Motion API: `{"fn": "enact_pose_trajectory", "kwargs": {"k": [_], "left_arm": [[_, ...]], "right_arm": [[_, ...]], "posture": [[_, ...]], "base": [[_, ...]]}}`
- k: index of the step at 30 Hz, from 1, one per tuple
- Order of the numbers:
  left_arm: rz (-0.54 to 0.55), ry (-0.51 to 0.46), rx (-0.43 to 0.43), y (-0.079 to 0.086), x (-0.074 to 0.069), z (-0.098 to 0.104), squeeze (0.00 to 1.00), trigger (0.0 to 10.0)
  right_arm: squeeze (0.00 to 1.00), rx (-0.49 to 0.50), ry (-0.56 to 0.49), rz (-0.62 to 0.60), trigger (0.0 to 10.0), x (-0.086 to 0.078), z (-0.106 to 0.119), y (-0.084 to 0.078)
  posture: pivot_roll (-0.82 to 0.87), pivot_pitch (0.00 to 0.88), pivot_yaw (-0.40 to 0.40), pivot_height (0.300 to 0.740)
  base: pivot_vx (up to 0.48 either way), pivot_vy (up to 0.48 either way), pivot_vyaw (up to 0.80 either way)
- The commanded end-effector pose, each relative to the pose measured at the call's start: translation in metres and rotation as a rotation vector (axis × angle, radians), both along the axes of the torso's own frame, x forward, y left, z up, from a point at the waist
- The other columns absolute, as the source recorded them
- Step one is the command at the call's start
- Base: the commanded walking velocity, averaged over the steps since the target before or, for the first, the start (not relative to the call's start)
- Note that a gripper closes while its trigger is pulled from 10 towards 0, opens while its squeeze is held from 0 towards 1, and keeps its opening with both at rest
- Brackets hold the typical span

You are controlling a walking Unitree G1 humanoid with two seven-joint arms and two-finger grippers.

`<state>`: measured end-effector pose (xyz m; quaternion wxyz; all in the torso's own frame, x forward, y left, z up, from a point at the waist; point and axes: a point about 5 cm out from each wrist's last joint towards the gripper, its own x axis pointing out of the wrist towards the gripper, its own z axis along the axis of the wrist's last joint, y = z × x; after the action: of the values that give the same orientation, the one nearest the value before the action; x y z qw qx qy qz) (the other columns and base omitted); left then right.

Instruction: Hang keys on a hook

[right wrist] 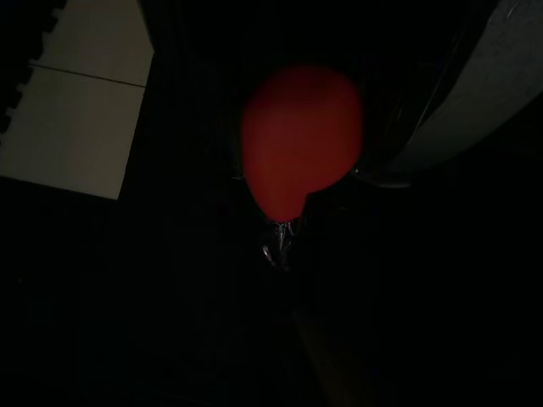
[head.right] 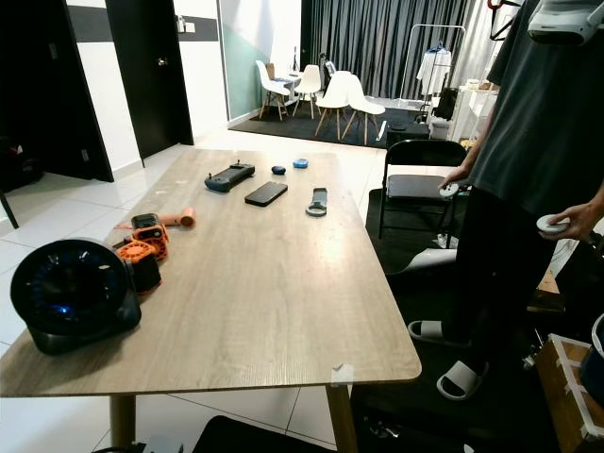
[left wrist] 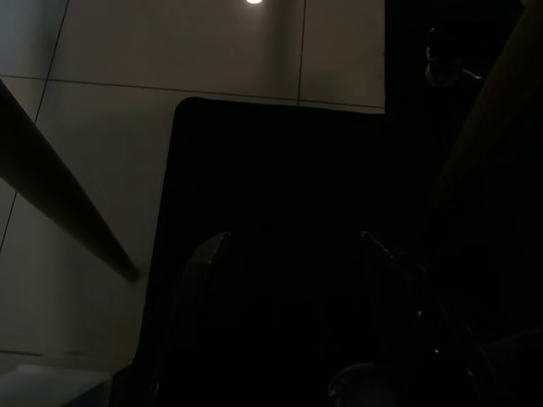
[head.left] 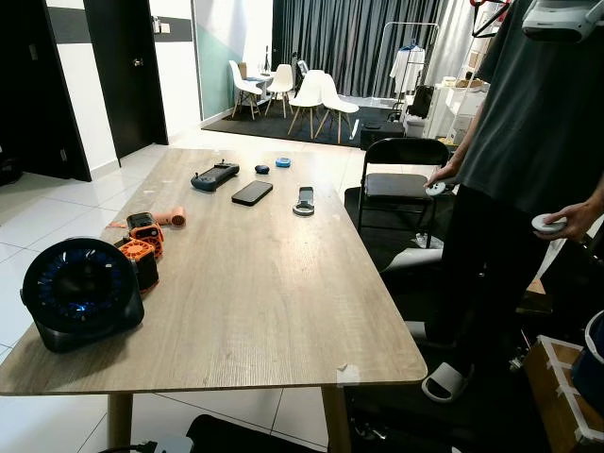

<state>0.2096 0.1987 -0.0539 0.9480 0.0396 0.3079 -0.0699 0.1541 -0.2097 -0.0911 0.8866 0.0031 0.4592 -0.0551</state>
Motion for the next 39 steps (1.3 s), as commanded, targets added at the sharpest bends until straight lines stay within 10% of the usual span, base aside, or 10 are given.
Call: {"fn": "enact_pose_trajectory", "kwargs": {"k": [1, 39], "left_arm": [[0.009, 0.004, -0.010, -0.0002, 0.0004, 0.0001, 0.00, 10.0], [-0.007, 0.005, -0.005, 0.0005, 0.0001, 0.0002, 0.00, 10.0]], "right_arm": [[0.00, 0.003, 0.008, -0.020, 10.0, -0.0010, -0.0005, -0.0014], [0.00, 0.001, 0.011, -0.030, 10.0, -0.0057, -0.0021, -0.0006]], "posture": [[0.09, 0.030, -0.026, 0.740], [0.08, 0.048, -0.015, 0.740]], "base": [[0.000, 0.000, 0.00], [-0.296, 0.000, 0.00]]}}
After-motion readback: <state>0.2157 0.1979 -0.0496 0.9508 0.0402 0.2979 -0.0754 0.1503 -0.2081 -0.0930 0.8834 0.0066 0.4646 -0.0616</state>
